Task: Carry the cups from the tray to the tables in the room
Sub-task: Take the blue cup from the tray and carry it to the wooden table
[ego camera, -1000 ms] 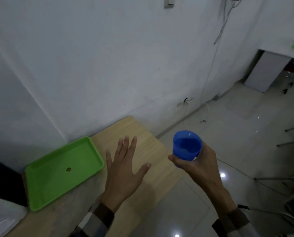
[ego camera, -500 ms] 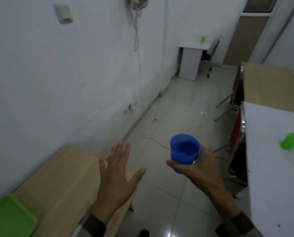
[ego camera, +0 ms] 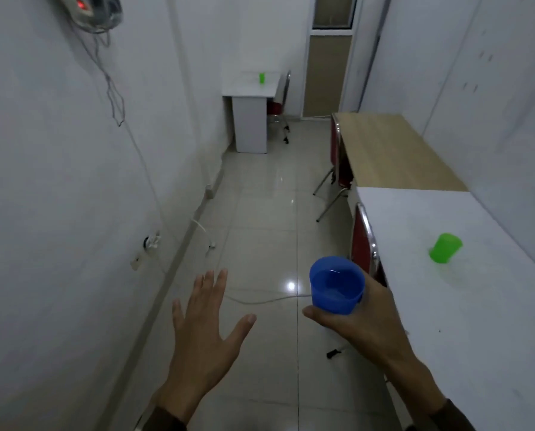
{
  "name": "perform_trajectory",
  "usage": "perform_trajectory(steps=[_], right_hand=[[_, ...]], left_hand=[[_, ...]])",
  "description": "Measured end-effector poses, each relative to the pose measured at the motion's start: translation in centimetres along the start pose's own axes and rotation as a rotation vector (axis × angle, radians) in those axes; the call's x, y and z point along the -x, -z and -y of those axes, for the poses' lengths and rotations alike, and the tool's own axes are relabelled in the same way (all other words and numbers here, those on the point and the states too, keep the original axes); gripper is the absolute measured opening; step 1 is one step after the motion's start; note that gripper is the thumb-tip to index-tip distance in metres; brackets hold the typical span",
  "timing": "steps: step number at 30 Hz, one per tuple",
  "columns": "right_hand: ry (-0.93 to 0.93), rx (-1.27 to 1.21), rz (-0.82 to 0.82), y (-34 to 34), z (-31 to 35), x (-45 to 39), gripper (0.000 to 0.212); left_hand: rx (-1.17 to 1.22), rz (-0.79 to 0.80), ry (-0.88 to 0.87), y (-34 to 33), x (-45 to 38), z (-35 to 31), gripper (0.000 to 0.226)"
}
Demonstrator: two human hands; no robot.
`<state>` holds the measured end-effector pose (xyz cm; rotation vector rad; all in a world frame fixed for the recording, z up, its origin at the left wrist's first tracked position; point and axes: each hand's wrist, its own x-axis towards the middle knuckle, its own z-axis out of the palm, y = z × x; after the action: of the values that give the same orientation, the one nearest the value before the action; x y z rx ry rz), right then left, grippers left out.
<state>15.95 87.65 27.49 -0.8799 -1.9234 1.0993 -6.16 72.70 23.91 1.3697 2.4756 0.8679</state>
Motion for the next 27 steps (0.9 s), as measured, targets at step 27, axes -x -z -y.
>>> perform_trajectory(steps=[27], right_hand=[[-0.146, 0.063, -0.29, 10.4, -17.7, -35.6, 0.07]], left_hand=[[0.005, 0.172, -0.17, -14.9, -43.1, -10.7, 0.086]])
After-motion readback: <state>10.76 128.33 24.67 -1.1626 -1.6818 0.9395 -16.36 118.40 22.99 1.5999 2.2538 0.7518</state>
